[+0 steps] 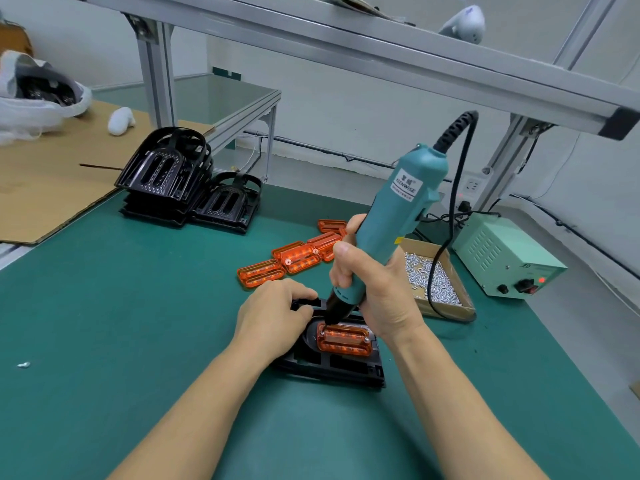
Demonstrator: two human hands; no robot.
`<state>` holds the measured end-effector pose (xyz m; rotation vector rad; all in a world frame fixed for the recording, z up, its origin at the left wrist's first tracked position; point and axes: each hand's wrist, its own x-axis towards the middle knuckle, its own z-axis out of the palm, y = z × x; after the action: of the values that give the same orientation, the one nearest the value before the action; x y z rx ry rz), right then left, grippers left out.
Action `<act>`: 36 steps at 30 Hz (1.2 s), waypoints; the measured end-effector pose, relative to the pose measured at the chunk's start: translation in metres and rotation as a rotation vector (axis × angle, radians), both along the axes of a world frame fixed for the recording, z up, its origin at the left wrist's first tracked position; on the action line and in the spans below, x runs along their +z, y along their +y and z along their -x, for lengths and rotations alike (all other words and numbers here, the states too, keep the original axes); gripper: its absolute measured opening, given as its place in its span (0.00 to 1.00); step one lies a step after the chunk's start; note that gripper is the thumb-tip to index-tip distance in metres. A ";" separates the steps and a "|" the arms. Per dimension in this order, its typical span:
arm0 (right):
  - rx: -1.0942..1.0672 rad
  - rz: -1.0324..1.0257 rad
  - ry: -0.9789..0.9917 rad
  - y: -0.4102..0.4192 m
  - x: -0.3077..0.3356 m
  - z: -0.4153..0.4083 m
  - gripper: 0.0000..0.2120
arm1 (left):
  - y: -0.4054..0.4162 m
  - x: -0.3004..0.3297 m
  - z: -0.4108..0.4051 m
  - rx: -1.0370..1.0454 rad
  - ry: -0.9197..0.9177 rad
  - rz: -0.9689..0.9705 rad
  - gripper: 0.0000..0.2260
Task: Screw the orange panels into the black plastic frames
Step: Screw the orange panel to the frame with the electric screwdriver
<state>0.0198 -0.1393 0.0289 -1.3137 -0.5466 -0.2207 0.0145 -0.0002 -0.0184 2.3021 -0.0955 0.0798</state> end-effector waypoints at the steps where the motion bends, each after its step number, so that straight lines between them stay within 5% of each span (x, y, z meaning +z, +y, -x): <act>1: 0.000 0.008 0.004 0.000 0.000 -0.001 0.08 | 0.000 0.000 0.000 -0.001 -0.002 -0.002 0.11; 19: -0.105 -0.053 0.010 -0.004 -0.005 0.002 0.09 | -0.001 -0.002 0.000 0.014 -0.028 -0.033 0.11; 29: -0.274 -0.477 0.134 -0.027 0.006 0.013 0.10 | 0.000 -0.002 0.000 -0.009 -0.033 -0.017 0.11; 36: -0.624 -0.622 0.072 -0.087 0.020 0.035 0.09 | 0.001 -0.003 0.000 -0.016 -0.029 0.016 0.10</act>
<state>-0.0147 -0.2263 0.0493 -0.8386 0.0252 -0.7883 0.0140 0.0010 -0.0216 2.2842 -0.1271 0.1054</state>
